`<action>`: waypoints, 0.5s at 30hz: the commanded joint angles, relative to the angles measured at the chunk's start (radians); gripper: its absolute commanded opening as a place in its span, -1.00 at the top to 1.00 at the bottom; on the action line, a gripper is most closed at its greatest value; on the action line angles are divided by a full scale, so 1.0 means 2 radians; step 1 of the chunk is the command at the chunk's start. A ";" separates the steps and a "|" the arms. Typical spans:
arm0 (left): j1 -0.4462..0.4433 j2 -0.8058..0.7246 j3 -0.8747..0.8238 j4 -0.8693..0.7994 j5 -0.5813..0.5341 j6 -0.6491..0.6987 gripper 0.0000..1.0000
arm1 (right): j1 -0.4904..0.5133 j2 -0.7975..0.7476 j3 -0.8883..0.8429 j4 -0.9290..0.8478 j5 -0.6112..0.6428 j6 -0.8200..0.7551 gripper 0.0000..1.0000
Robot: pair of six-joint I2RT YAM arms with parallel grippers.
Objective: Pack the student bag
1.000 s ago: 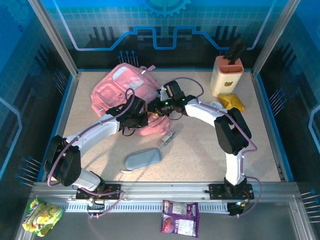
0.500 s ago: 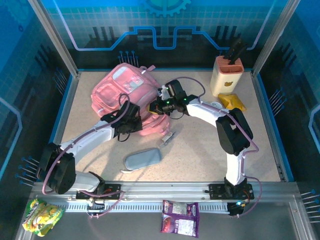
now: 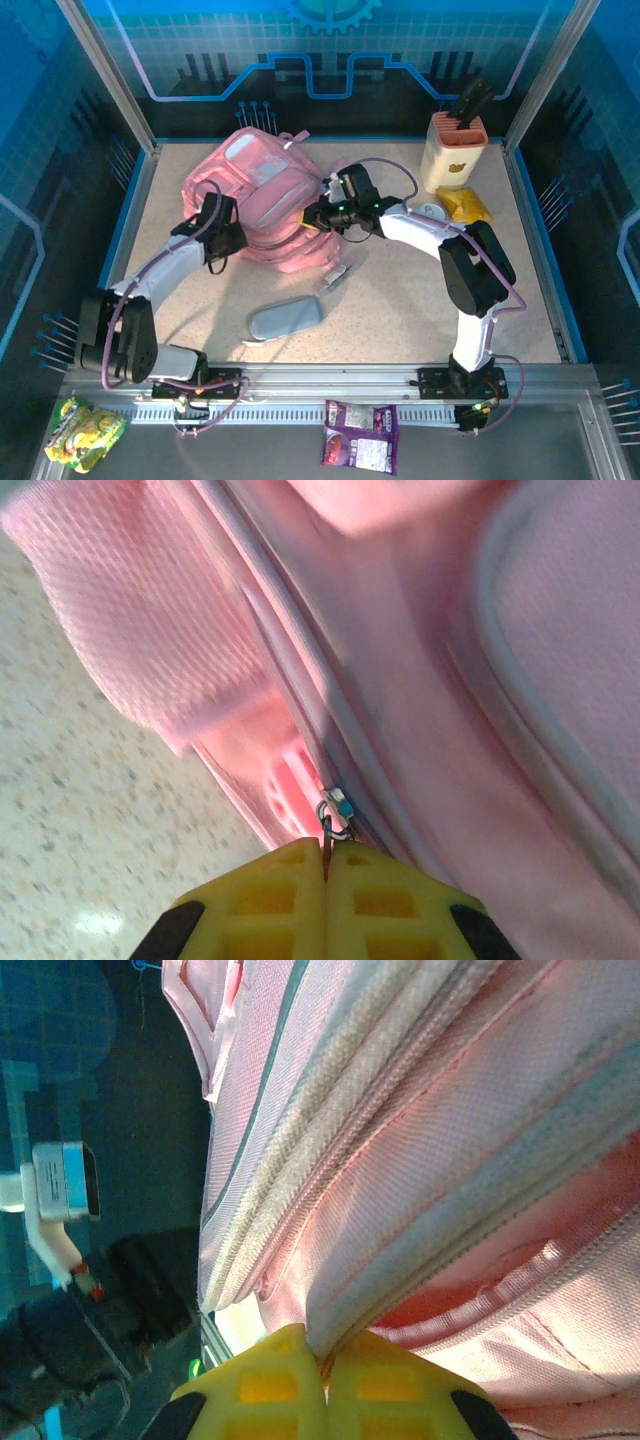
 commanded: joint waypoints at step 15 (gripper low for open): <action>0.082 0.047 0.061 0.017 0.124 0.013 0.32 | 0.033 -0.033 -0.010 -0.002 0.002 -0.059 0.06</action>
